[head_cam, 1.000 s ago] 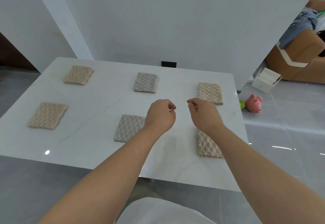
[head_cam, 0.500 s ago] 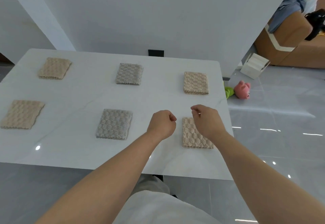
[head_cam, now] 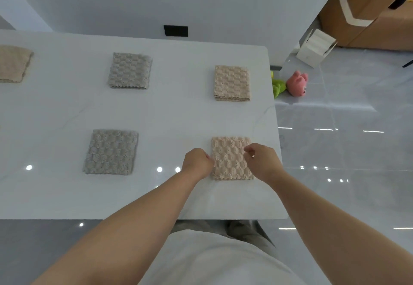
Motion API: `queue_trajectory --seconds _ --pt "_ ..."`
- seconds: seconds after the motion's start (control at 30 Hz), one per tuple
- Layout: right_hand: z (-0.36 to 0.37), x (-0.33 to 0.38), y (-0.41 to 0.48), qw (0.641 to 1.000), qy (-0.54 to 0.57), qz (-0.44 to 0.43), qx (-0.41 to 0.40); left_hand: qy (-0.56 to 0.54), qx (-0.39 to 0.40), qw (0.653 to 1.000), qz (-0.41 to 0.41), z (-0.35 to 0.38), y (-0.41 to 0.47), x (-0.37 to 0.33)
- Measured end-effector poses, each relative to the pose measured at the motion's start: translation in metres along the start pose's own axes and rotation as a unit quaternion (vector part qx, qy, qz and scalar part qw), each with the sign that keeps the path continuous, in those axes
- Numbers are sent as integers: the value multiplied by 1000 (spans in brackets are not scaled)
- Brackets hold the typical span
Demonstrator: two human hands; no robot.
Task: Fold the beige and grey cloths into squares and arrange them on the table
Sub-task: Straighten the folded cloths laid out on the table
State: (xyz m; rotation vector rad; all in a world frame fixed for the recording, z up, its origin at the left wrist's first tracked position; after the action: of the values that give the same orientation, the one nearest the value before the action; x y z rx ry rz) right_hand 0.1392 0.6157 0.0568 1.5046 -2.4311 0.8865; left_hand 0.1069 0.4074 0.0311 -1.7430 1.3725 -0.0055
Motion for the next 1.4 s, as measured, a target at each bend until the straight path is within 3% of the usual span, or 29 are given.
queue_trajectory --seconds 0.3,0.57,1.13,1.4 --pt "5 -47 29 993 23 88 77 18 -29 996 -77 30 -1 -2" --pt "23 -58 24 981 54 101 158 -21 -99 989 -108 51 -12 -2" --pt "30 -65 39 983 22 83 161 -24 -96 991 -92 47 3 6" --pt "25 -57 55 982 87 117 117 -34 -110 990 -84 37 27 -15"
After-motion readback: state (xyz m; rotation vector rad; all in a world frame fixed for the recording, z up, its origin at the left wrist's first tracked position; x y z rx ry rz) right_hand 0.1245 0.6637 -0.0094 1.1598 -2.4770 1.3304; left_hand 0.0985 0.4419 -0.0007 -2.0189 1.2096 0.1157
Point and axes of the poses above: each hand's wrist, its own y-axis towards the middle knuckle, its own z-axis out of the palm, x = y × z, the point moved 4 cm from there along y, towards the middle knuckle, and after that the axes turned 5 degrees about -x, right-handed, at the moved point
